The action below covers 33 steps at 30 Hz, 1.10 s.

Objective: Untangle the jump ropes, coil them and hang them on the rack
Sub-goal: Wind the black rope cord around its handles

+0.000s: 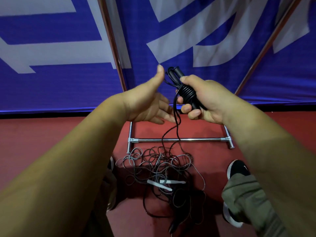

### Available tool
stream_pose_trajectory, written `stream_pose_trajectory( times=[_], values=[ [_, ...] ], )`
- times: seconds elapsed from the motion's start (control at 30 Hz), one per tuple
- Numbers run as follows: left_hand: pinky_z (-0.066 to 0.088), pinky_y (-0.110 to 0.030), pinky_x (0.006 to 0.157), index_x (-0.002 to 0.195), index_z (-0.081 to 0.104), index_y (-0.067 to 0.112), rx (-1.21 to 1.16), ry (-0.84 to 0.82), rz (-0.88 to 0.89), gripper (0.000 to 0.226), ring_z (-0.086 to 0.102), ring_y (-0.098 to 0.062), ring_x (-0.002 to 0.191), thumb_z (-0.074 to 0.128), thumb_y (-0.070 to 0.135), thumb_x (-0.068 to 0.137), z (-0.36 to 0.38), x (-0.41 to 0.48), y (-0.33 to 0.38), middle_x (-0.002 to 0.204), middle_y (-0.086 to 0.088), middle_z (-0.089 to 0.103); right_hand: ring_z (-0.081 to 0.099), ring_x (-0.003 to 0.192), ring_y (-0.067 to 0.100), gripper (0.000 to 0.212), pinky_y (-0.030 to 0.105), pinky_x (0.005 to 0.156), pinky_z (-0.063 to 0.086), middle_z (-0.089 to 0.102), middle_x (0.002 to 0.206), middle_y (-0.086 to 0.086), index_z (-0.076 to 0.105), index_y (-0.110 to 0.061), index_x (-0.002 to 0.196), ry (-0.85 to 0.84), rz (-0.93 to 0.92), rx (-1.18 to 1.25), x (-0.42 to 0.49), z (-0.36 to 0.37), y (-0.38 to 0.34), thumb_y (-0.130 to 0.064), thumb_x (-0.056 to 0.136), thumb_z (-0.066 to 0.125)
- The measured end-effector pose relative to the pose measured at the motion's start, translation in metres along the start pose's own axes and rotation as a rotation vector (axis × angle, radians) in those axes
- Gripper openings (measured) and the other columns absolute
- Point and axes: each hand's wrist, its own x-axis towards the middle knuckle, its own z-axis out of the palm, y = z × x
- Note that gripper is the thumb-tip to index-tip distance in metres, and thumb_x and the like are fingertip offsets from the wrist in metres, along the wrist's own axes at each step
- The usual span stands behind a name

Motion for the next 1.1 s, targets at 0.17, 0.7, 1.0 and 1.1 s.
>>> stream_pose_trajectory(
  times=[0.17, 0.7, 1.0, 1.1],
  values=[
    [0.043, -0.046, 0.111, 0.129, 0.068, 0.011, 0.361, -0.064, 0.187, 0.061, 0.067, -0.020, 0.111, 0.034, 0.057, 0.109, 0.003, -0.006, -0.005, 0.118, -0.011, 0.077, 0.050, 0.054, 0.020, 0.030, 0.023, 0.044, 0.028, 0.065, 0.083, 0.012, 0.062, -0.009, 0.106, 0.095, -0.038, -0.071, 0.003, -0.010, -0.001, -0.039, 0.101, 0.066],
    [0.055, -0.028, 0.072, 0.102, 0.072, -0.002, 0.343, 0.035, 0.295, 0.026, 0.073, -0.020, 0.081, 0.076, 0.021, 0.091, 0.001, -0.015, -0.001, 0.092, -0.014, 0.078, 0.050, 0.056, 0.020, 0.031, 0.024, 0.046, 0.026, 0.065, 0.084, 0.010, 0.060, -0.011, 0.106, 0.039, -0.076, -0.076, -0.002, -0.011, -0.004, -0.040, 0.100, 0.069],
    [0.050, -0.018, 0.050, 0.103, 0.064, -0.001, 0.426, 0.309, 0.247, 0.025, 0.080, -0.020, 0.077, 0.076, 0.020, 0.096, 0.004, -0.009, 0.000, 0.090, -0.020, 0.077, 0.047, 0.055, 0.018, 0.029, 0.023, 0.042, 0.026, 0.065, 0.083, 0.009, 0.059, -0.016, 0.104, -0.052, -0.012, -0.052, -0.003, -0.011, -0.002, -0.043, 0.099, 0.069],
    [0.052, -0.018, 0.051, 0.108, 0.072, 0.000, 0.493, 0.318, 0.239, 0.024, 0.080, -0.020, 0.077, 0.070, 0.023, 0.101, 0.007, -0.008, 0.001, 0.093, -0.014, 0.079, 0.046, 0.055, 0.016, 0.031, 0.022, 0.040, 0.026, 0.066, 0.084, 0.009, 0.060, -0.013, 0.100, -0.114, 0.019, -0.058, -0.003, -0.008, 0.001, -0.043, 0.099, 0.068]
  ],
)
